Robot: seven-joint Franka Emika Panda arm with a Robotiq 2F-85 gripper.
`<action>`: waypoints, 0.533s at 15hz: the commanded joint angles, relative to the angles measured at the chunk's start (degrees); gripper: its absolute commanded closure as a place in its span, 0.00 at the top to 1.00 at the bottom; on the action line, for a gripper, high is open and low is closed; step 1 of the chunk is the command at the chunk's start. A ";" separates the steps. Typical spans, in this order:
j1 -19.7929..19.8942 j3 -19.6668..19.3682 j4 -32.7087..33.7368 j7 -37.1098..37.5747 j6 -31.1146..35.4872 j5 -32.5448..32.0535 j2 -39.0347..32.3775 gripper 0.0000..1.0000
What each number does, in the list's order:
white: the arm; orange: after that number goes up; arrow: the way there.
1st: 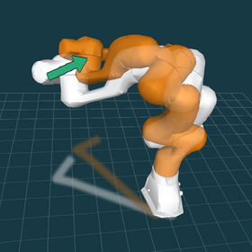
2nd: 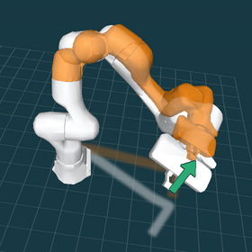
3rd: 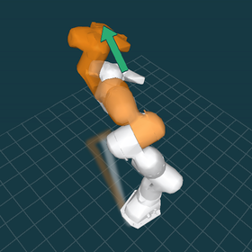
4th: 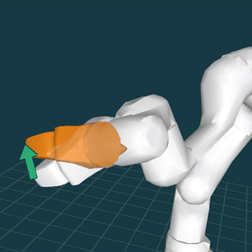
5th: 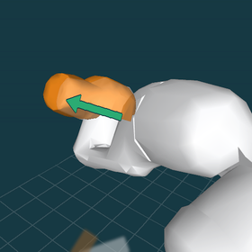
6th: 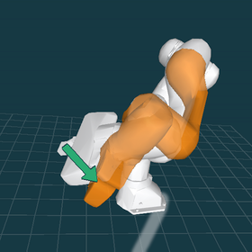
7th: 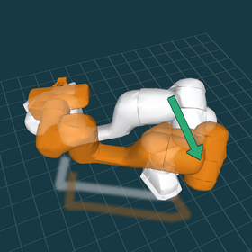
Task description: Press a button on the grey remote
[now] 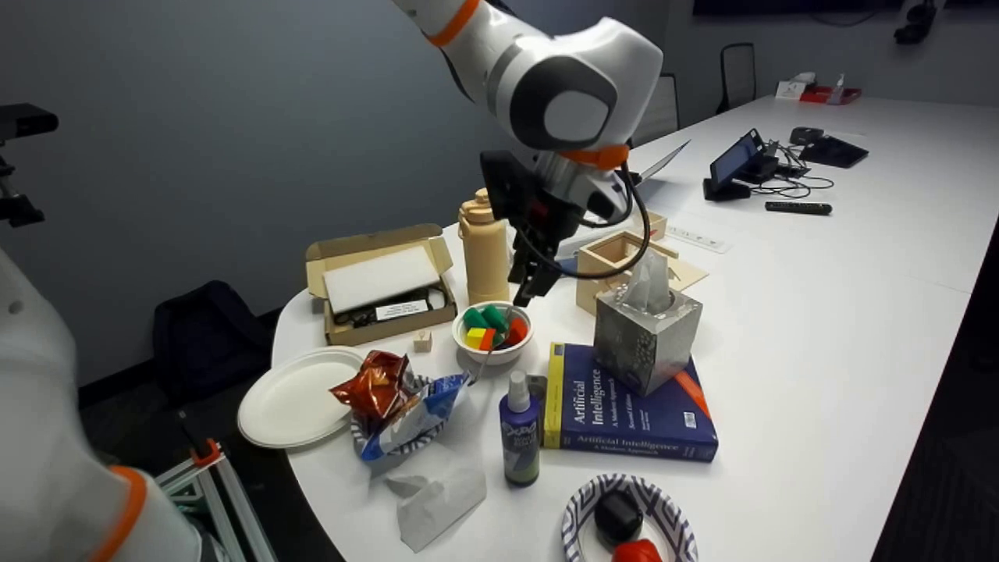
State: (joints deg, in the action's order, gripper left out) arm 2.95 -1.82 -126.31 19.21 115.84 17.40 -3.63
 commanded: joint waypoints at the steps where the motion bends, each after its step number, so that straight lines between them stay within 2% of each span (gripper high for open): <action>1: -1.20 0.40 2.20 1.84 -7.98 -4.30 6.37 0.88; 3: -1.45 0.94 3.85 1.55 -11.29 -5.76 8.33 0.99; 8: -1.26 1.72 6.33 0.31 -15.66 -7.53 10.56 1.00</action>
